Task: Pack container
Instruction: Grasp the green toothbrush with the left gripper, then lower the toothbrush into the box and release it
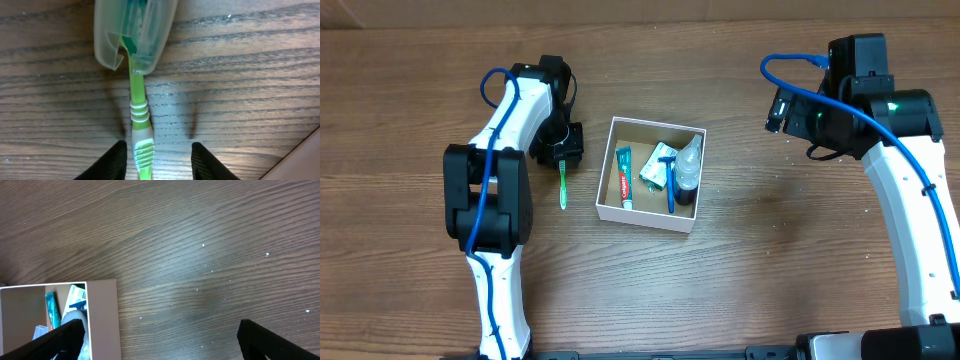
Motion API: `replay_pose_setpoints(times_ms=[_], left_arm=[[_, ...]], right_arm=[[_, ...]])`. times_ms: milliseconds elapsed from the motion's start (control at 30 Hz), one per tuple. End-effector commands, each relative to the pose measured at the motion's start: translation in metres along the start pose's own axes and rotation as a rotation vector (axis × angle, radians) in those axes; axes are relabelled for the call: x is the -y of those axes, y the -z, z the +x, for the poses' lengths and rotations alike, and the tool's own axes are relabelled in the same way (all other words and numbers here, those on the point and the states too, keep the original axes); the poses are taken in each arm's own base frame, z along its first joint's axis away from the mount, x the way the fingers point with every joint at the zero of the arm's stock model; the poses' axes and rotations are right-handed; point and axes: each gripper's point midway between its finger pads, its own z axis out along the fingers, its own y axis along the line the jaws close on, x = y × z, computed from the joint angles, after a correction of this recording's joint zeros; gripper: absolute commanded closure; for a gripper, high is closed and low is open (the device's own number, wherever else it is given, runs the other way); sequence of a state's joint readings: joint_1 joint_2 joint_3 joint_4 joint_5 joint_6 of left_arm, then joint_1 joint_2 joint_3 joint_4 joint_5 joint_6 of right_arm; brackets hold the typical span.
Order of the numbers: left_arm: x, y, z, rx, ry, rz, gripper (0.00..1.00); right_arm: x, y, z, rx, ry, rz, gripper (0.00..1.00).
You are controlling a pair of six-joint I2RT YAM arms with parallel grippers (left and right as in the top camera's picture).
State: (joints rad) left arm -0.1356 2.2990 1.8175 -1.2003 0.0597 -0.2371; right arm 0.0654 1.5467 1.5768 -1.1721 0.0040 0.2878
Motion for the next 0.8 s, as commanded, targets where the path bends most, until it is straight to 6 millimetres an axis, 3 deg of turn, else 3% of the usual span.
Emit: replay_pose_setpoints(times_ms=[0,167,233,300,400,533,633,700,767], left_arm=[[-0.003,-0.014,0.006,-0.045,0.023,0.001,0.68],[-0.004,-0.014,0.010,-0.061,0.023,-0.003,0.78],[-0.003,-0.014,0.010,-0.061,0.023,0.002,0.96],[-0.002,0.002,0.012,-0.065,-0.003,0.002,0.96],[0.001,0.039,0.009,-0.022,-0.036,0.011,0.96],[0.017,0.109,0.008,0.113,-0.088,0.042,0.96],[0.042,0.164,0.020,0.258,-0.170,0.073,0.92],[0.063,0.190,0.031,0.341,-0.231,0.084,0.90],[0.083,0.202,0.040,0.382,-0.284,0.098,0.90]], right_arm=[[0.000,0.002,-0.003,0.011,-0.006,-0.001,0.00],[0.000,0.002,-0.003,0.011,-0.006,-0.001,0.00],[0.000,0.002,-0.003,0.011,-0.006,-0.001,0.00],[0.000,0.002,-0.003,0.011,-0.006,-0.001,0.00],[0.000,0.002,-0.003,0.011,-0.007,-0.001,0.00],[0.000,0.002,-0.003,0.011,-0.007,-0.001,0.00],[0.000,0.002,-0.003,0.011,-0.006,-0.001,0.00],[0.000,0.002,-0.003,0.011,-0.006,-0.001,0.00],[0.000,0.002,-0.003,0.011,-0.007,-0.001,0.00]])
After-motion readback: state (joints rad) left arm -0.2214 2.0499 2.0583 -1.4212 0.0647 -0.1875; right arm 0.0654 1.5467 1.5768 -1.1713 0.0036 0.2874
